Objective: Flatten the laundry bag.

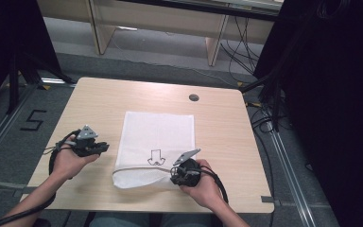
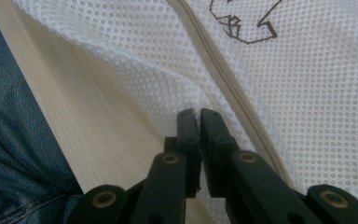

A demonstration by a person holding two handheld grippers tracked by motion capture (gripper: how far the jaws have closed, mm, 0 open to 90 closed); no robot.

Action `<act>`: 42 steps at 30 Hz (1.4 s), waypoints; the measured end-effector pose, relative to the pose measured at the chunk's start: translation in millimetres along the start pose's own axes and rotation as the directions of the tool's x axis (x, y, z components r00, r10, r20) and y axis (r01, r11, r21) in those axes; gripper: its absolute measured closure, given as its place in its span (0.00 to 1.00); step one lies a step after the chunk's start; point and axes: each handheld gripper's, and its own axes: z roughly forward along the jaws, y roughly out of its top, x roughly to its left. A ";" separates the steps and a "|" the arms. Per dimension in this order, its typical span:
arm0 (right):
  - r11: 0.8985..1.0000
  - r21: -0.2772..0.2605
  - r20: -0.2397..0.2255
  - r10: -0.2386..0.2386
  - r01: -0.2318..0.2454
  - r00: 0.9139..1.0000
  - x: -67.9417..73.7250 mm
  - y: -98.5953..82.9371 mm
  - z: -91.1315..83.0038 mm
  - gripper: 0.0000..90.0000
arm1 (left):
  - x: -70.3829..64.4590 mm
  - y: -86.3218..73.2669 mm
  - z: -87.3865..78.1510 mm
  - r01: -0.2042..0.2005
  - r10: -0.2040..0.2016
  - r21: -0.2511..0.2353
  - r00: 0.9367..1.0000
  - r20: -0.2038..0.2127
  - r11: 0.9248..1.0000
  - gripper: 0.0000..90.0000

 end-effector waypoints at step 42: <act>0.993 0.026 -0.063 0.116 -0.115 0.991 10.8 -28.4 -26.0 0.67 | -48.9 9.9 6.7 -0.092 0.094 -0.021 0.985 0.145 0.996 0.74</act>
